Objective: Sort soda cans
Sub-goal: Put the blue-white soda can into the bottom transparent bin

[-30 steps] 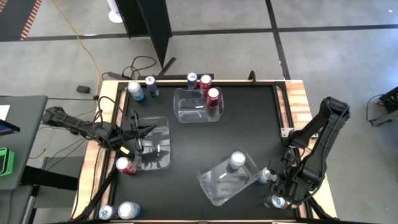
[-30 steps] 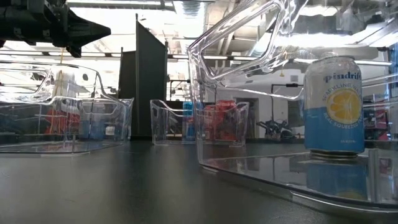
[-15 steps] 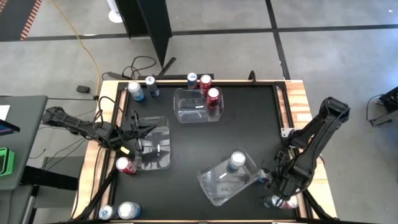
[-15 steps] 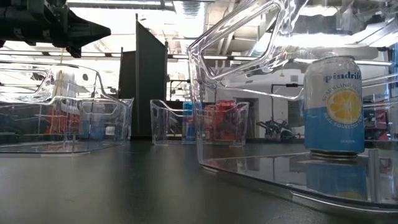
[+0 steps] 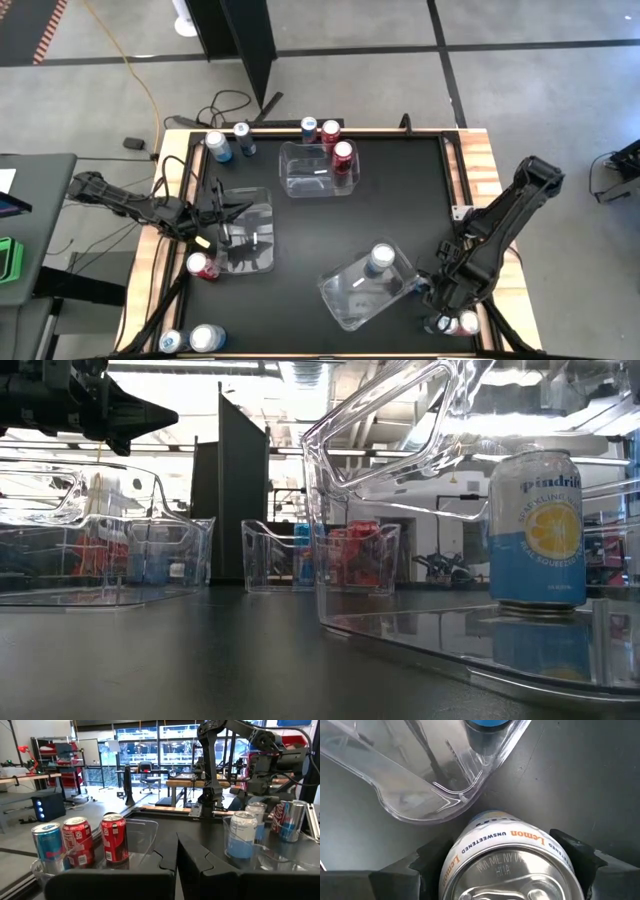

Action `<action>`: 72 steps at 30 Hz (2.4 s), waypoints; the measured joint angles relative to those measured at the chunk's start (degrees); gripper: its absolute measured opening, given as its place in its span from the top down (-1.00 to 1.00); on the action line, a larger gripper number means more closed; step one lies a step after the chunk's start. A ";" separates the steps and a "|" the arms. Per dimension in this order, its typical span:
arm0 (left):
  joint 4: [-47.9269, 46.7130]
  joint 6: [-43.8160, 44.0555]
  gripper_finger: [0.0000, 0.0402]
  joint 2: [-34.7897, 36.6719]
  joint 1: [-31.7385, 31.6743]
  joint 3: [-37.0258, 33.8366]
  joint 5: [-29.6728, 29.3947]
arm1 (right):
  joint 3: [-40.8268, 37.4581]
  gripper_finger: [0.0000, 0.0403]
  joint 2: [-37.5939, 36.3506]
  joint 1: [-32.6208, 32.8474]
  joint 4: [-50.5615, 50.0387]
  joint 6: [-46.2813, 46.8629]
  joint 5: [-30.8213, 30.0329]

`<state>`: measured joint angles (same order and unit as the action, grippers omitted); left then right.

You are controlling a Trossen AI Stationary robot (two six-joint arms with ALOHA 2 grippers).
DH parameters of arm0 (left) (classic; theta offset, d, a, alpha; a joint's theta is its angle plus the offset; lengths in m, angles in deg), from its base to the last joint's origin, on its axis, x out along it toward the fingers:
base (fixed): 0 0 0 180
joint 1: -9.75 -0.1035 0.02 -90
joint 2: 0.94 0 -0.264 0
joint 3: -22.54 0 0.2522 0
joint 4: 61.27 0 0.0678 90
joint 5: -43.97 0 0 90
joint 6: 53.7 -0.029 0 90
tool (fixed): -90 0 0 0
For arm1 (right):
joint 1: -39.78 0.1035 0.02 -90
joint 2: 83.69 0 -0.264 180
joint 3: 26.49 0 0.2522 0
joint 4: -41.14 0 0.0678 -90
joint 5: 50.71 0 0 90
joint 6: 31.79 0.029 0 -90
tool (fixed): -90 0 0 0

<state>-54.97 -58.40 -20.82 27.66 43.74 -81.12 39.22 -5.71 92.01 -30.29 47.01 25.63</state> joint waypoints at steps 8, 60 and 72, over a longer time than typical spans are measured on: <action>-0.14 0.01 1.00 0.00 0.00 0.00 0.00 | 7.85 -0.47 -0.06 0.00 -10.87 0.19 0.93; -0.76 -0.10 1.00 0.01 -0.01 0.00 0.02 | 31.86 -0.47 22.78 -13.81 -12.80 -29.68 0.41; -1.80 0.03 1.00 0.02 -0.01 0.00 0.02 | 30.51 -0.47 24.49 -13.64 -14.04 -16.18 -0.44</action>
<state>-56.78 -58.37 -20.80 27.64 43.74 -81.10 69.73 18.78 78.37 -44.33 30.83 25.19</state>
